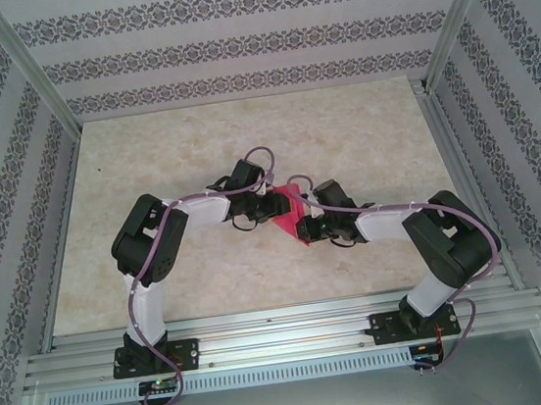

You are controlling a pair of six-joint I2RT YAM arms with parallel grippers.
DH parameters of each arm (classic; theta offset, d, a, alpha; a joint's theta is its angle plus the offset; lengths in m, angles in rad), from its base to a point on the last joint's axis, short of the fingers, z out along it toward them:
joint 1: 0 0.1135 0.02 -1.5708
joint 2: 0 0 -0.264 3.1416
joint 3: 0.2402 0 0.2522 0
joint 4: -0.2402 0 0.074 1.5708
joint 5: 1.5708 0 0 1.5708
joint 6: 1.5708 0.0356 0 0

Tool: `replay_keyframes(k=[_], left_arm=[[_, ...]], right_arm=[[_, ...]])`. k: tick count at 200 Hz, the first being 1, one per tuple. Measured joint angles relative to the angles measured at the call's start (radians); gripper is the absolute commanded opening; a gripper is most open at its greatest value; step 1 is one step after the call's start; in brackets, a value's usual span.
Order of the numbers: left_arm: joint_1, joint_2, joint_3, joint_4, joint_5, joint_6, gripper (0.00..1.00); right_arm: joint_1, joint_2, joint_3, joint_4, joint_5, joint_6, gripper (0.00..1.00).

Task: Fold a paper plane with a square sheet of paper (fold left side to right side)
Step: Fourth fold the wing at the center of the table.

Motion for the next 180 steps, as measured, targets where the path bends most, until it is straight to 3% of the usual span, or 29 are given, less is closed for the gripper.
replay_keyframes(k=[84,180], left_arm=[[0.000,0.010,0.013,-0.006,0.000,0.000,0.42],[-0.001,0.016,0.026,-0.018,0.000,0.000,0.42]], right_arm=[[-0.100,-0.086,-0.006,0.011,-0.087,0.052,0.31],[-0.142,0.053,0.098,0.066,-0.194,0.101,0.26]])
